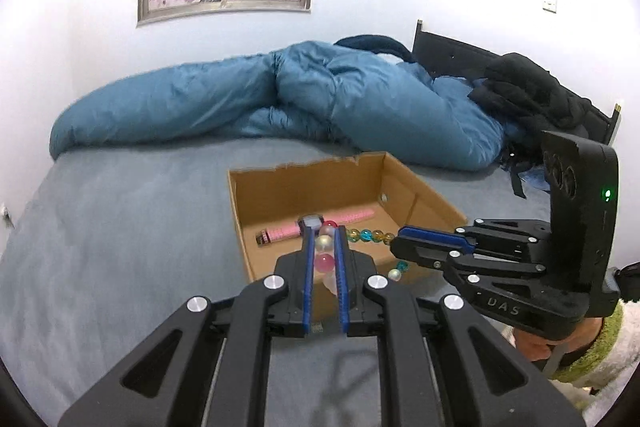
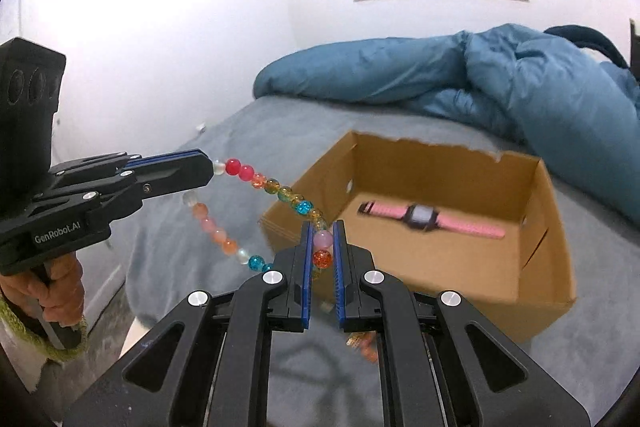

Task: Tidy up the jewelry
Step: 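Lift the beaded bracelet with the left tool and carry it into the box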

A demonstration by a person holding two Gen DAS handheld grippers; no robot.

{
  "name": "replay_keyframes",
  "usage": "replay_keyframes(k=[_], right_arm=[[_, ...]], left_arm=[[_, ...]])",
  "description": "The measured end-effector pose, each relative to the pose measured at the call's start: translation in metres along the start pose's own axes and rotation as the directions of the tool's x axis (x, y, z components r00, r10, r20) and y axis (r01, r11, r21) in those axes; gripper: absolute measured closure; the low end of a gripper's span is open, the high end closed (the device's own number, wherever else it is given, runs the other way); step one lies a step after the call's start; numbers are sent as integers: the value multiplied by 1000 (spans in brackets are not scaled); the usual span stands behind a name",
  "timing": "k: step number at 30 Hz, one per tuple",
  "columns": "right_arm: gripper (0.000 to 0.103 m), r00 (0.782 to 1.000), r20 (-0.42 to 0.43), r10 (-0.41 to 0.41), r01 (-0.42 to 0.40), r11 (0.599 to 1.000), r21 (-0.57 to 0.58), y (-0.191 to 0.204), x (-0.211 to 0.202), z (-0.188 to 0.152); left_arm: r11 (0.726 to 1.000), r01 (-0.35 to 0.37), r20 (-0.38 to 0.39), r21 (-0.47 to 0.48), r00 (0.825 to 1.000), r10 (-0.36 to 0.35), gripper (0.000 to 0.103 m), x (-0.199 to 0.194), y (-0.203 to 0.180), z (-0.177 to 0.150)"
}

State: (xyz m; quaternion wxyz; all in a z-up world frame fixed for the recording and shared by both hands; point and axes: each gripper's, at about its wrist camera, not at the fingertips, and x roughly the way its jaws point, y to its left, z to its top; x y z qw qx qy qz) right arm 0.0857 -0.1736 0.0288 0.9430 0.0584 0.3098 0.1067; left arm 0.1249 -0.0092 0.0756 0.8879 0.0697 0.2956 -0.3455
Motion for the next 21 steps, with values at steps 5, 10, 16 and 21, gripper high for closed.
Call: replay_keyframes(k=[5,10,16,21], right_arm=[[95,999,-43,-22,24,999,45,-27,27,28],[95,982,-191,10,14,992,124,-56,83,33],[95,926,-367,86,-7,977,212,-73,137,21],[95,889,-447,97,5,975,222,-75,157,8]], left_arm=[[999,-18,-32,36,999,19,94,44,9,28],[997,-30,-155,73,987,41,94,105,21,32],[991,-29,-289,134,955,67,94,156,27,15],[987,-35,-355,154,931,88,93,175,29,-2]])
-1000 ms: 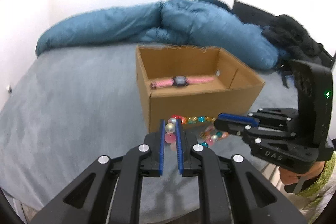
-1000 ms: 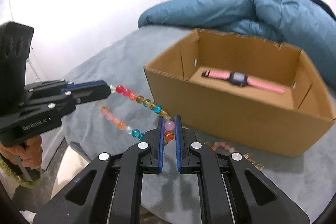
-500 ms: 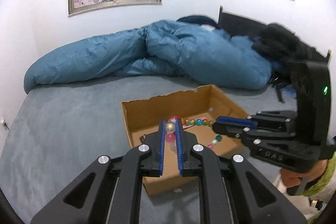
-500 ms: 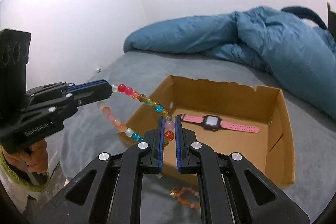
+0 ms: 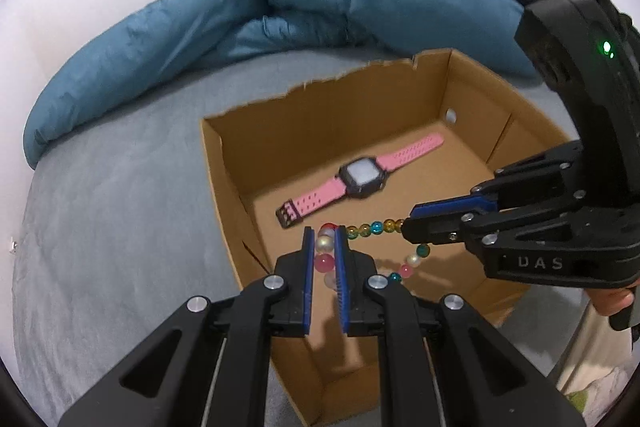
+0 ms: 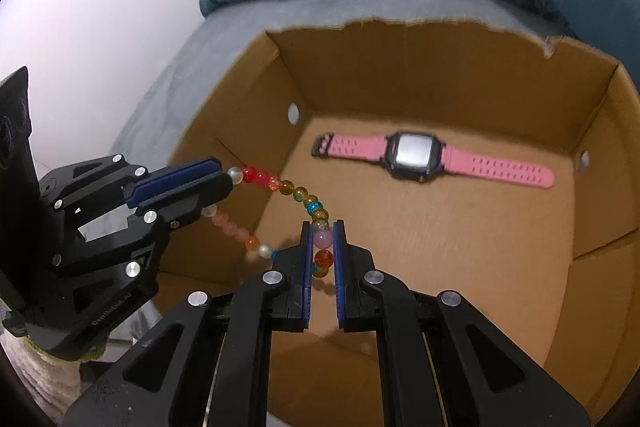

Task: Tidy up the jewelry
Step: 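Lift the beaded bracelet with the left tool and carry it into the box, then open the left tool to drop the bracelet and withdraw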

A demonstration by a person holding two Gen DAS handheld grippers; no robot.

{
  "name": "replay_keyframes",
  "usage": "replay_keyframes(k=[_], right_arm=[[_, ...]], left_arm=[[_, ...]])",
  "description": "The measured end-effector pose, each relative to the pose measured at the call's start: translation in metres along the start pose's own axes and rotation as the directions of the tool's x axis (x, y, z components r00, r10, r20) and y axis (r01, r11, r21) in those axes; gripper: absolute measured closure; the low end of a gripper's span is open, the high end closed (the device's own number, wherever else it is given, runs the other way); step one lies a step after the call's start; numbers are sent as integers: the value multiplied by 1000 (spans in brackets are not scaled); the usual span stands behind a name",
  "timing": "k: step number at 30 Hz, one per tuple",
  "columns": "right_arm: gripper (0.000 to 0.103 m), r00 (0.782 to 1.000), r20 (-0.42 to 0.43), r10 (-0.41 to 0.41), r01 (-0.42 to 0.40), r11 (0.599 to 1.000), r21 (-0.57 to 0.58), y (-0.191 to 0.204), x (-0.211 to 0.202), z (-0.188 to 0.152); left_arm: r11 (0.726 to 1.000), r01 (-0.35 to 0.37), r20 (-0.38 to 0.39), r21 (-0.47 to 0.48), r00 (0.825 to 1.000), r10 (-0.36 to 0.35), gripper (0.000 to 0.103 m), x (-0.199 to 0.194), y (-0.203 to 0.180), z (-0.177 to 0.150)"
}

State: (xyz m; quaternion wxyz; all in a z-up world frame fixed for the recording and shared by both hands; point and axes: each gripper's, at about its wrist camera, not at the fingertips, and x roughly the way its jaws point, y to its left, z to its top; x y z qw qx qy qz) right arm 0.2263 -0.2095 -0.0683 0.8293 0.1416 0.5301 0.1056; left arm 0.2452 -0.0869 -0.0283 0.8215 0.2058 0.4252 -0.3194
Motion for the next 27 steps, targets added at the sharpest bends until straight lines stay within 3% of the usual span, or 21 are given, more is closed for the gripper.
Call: replay_keyframes(k=[5,14,20,27], right_arm=[[94,999,-40,-15,15,1000,-18,2,13,-3],[86,1000,-10,-12,12,1000,-29,6,5,-2],[79,995,100,-4,10,998,-60,5,-31,-10],[74,953,304,10,40,987,-158,-3,-114,-60]], left_arm=[[1000,-13,-2,3,1000,13,93,3,-2,-2],[999,-50,31,-12,998,51,82,-10,-1,-3],[998,-54,108,-45,992,58,81,-42,0,-10],[997,12,243,-71,970,6,78,-96,-8,-35]])
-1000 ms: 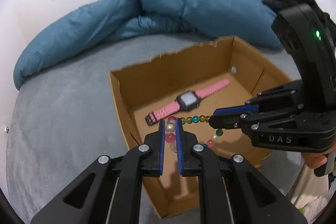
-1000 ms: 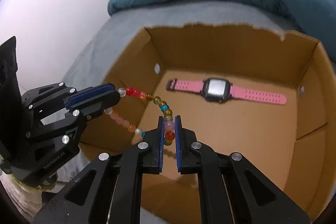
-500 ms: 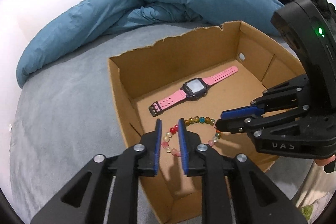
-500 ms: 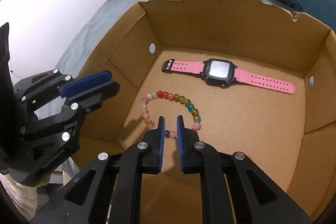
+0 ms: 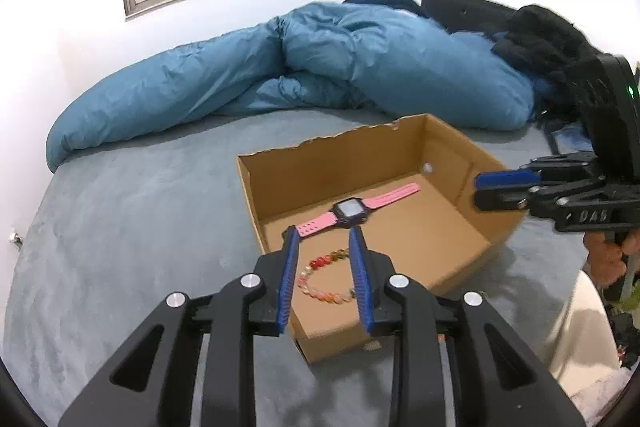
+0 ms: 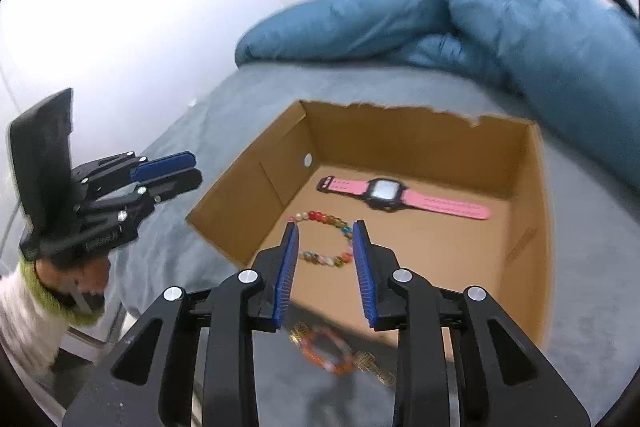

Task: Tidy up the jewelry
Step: 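Open the left tool to drop the bracelet and withdraw, then move the right tool toward the small gold ring and open it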

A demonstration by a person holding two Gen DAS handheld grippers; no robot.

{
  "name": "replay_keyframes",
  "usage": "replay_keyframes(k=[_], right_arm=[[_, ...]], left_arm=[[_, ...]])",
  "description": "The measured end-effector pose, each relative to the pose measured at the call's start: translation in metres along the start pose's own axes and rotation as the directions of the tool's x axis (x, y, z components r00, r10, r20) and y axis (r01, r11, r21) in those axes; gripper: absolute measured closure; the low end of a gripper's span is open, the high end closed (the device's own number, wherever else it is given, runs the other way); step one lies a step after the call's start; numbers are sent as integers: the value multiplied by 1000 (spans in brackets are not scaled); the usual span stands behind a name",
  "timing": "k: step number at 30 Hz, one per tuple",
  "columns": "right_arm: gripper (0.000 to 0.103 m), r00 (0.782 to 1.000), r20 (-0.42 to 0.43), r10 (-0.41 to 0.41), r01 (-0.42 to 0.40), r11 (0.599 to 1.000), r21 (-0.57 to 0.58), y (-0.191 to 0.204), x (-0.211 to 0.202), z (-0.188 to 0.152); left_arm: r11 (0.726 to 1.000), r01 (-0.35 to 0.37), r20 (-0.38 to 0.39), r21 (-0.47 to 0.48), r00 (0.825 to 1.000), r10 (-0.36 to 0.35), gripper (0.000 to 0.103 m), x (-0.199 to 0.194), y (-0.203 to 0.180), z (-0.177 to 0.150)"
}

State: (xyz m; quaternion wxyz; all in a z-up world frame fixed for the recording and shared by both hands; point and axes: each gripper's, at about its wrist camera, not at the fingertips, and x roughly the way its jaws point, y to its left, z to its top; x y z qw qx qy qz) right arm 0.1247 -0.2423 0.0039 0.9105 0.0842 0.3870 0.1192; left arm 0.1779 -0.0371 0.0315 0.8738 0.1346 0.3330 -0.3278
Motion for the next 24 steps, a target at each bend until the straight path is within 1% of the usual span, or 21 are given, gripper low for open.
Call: replay_keyframes(k=[2,5,8,12,17,21,24], right_arm=[[74,999,14,-34,34,999,-32,-4,-19,-16],[74,999,-3,-54,54,998,-28,-16,-32,-43],[74,997,-39,-70,70,998,-3,-28,-31,-68],[74,987,-109,-114,115,993,4,-38,-13,-99],[74,986,-122,-110,104,993,-54,-29,0,-116],[74,985,-129,-114,104,991,-85,-27,10,-120],[75,984,-134,-115,101,989,-105,-26,20,-122]], left_arm=[[1000,27,15,0,1000,-27,78,-12,-5,-10],[999,54,13,0,998,-54,78,-20,-11,-27],[996,91,-1,-3,996,-91,78,-20,-18,-48],[992,126,-61,2,990,-126,78,-4,-29,-78],[989,128,-92,75,988,-121,78,26,-44,-101],[984,121,-102,128,989,-108,78,48,-53,-110],[983,105,-108,149,990,-89,78,63,-55,-113]])
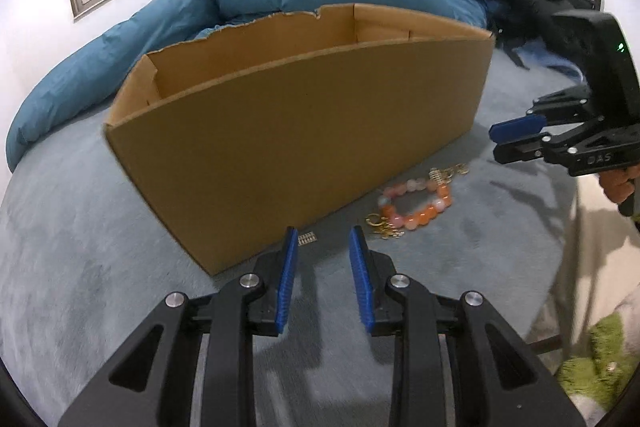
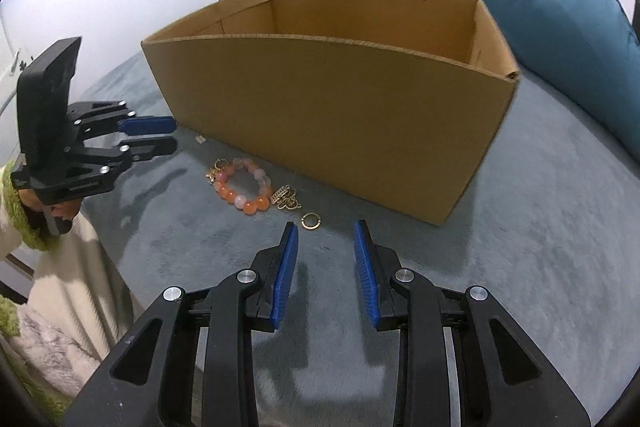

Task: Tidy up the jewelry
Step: 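Move the right tool toward the small gold ring and open it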

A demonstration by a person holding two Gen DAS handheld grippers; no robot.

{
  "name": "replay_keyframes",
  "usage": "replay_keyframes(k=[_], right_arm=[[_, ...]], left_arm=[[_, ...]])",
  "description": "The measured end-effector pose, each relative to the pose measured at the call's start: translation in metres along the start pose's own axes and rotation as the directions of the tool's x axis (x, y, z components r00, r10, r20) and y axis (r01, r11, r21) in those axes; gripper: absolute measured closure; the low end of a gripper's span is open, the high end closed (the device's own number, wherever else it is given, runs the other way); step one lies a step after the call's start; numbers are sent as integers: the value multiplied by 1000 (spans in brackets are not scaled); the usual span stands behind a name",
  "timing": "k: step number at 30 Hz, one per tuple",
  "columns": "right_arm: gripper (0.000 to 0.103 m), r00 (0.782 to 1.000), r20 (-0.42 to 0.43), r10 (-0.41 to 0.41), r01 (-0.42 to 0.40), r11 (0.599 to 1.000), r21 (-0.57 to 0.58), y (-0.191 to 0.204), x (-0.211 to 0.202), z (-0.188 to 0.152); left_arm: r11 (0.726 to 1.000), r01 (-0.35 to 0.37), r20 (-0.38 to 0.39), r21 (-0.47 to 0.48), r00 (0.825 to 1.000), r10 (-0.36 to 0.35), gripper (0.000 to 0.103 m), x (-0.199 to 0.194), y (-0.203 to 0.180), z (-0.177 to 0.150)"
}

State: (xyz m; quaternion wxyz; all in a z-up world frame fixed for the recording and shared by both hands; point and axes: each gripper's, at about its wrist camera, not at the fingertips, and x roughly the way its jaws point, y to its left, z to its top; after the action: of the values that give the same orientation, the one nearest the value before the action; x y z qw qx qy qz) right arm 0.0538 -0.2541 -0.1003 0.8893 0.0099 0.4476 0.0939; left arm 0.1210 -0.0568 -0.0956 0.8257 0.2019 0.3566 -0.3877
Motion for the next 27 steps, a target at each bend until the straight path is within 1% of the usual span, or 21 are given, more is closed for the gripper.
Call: replay_keyframes(k=[4,8,10,13,16,18,19,22,23,27], right_arm=[[76,1000,-7,1,-2,1000,-30,4,11,1],[77,1000,-9,6,-6,998,-54,5,16,2],[78,1000,-11,9,-9,998,-60,6,19,3],[79,1000,-14,11,-12,998,-66,7,21,2],[79,1000,-13,12,-13,998,-67,8,22,2],[80,1000,-14,15,-16,998,-67,8,22,2],[80,1000,-15,15,-16,998,-69,8,23,2],[80,1000,-16,15,-16,997,-74,4,23,1],[80,1000,-16,17,-18,997,-74,4,24,1],[80,1000,-14,20,-21,997,-76,3,23,0]], left_arm=[[1000,-14,-3,21,1000,14,78,12,1,2],[1000,-1,-13,24,1000,1,78,18,3,3],[999,-9,-24,43,1000,10,78,22,0,2],[999,-14,-36,44,999,15,79,27,-2,1],[999,-19,-42,38,999,21,84,29,-1,1],[999,-24,-46,33,999,25,90,30,0,1],[999,-28,-51,29,998,29,92,31,1,1],[998,-38,-55,41,998,40,93,33,-1,1],[998,-40,-54,47,998,43,97,34,-1,1],[995,-54,-52,78,997,58,99,32,-5,0]])
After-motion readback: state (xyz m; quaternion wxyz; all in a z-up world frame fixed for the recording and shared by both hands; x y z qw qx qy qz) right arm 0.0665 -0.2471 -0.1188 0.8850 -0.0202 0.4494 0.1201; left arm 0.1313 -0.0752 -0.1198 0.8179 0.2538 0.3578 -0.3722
